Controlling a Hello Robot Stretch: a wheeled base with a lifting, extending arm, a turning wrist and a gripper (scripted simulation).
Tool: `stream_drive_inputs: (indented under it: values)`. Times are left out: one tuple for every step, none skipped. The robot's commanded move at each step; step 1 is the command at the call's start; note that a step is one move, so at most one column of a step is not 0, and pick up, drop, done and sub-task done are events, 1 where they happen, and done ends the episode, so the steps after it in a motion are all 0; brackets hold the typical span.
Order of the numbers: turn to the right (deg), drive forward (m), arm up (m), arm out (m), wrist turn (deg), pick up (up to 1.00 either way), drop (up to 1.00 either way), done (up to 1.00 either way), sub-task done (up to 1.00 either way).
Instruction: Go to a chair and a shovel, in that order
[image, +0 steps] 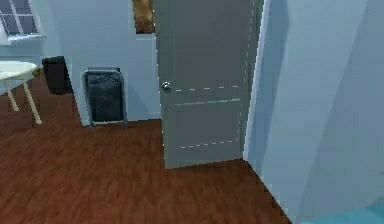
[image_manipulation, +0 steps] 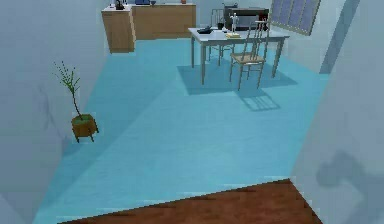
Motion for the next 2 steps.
stream_drive_inputs:
  values:
    - [-9.0,0.00,0.00,0.00,0.0,0.00,0.00,0.00,0.00]
    - [-3.0,0.00,0.00,0.00,0.0,0.00,0.00,0.00,0.00]
